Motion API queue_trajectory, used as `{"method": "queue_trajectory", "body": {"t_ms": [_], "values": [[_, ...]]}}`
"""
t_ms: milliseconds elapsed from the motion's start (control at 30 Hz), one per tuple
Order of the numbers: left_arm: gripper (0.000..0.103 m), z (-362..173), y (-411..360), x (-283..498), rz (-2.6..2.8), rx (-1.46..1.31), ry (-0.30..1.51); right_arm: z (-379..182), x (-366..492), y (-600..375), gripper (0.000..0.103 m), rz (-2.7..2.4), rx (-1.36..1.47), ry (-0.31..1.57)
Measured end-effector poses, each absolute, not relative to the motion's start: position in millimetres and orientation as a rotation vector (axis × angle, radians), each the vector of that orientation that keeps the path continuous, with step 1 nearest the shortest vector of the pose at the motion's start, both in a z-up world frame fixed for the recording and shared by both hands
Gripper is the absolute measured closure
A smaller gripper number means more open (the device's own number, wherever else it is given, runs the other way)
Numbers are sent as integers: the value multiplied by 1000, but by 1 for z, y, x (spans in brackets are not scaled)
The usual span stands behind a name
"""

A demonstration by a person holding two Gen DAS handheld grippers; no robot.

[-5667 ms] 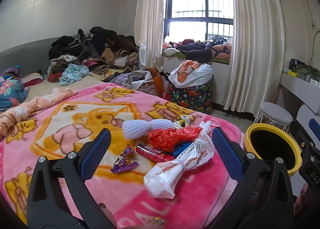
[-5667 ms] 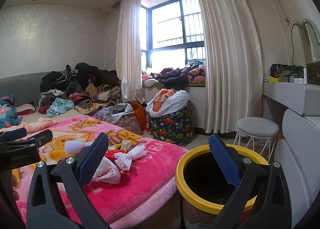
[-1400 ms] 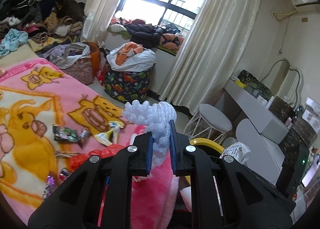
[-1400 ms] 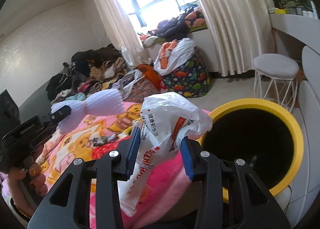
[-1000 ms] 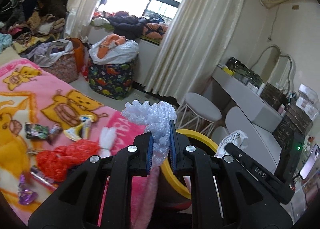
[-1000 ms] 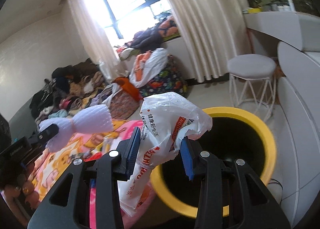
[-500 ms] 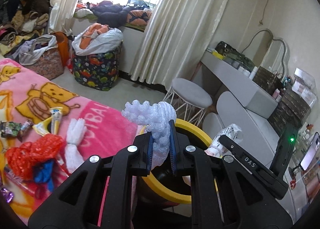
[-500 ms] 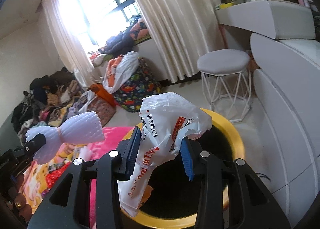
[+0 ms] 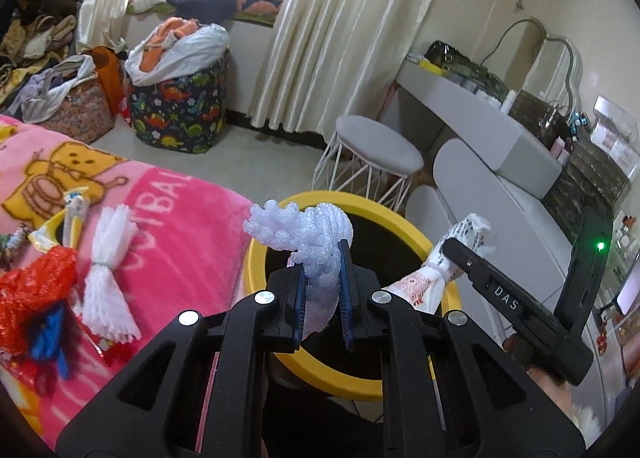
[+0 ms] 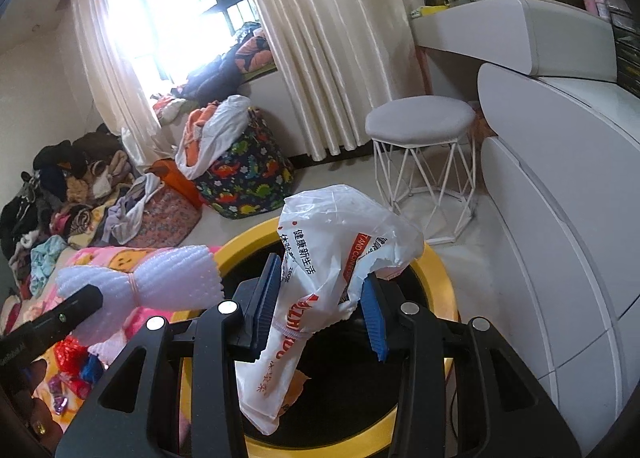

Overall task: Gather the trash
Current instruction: 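Carry the white bag in the right tool over the yellow bin while the left tool carries the foam net, then open the right tool to drop the white bag while the left tool releases the foam net into the bin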

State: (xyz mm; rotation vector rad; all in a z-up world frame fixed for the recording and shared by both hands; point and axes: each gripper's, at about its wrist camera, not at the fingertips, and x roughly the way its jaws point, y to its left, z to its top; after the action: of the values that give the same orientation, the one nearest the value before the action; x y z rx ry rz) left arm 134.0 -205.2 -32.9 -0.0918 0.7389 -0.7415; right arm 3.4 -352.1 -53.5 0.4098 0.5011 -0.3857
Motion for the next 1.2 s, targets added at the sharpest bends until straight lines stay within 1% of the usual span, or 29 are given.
{"method": "queue_trajectory", "body": {"t_ms": [367,433,467,500,567,600,633,667,700,733,767,867,933,1033,1100,1200], "values": [[93,-54,-220,143,-767,-83,791,-62,9,-357,66,-403,424,522],[93,-57,-223,145,-781,-81,804,-62,9,-358,63,-414,431,521],[93,-58,-224,145,-783,-78,805,-62,8,-358,56,-415,447,521],[90,-58,-225,146,-786,-75,806,-63,8,-360,50,-414,461,521],[76,-58,-225,145,-788,-70,805,-65,7,-362,44,-427,469,526],[63,-58,-226,144,-784,-64,801,-65,7,-362,43,-430,470,527],[57,-58,-226,143,-781,-58,795,-66,7,-363,42,-435,471,528],[54,-57,-224,141,-775,-52,788,-66,7,-363,39,-439,471,529],[48,-57,-223,139,-768,-49,781,-66,6,-363,37,-440,473,528],[38,-56,-221,137,-761,-49,774,-66,7,-362,36,-442,472,529],[34,-55,-218,136,-751,-53,763,-66,7,-363,35,-442,467,532],[27,-52,-210,133,-740,-60,747,-67,8,-362,33,-440,456,538],[19,-50,-204,131,-728,-58,729,-66,8,-359,32,-441,448,543],[11,-49,-198,129,-715,-56,715,-64,7,-355,25,-434,444,533],[11,-50,-196,131,-723,-58,730,-61,7,-354,19,-440,435,524],[11,-55,-197,136,-760,-65,785,-63,8,-351,17,-445,431,552]]}}
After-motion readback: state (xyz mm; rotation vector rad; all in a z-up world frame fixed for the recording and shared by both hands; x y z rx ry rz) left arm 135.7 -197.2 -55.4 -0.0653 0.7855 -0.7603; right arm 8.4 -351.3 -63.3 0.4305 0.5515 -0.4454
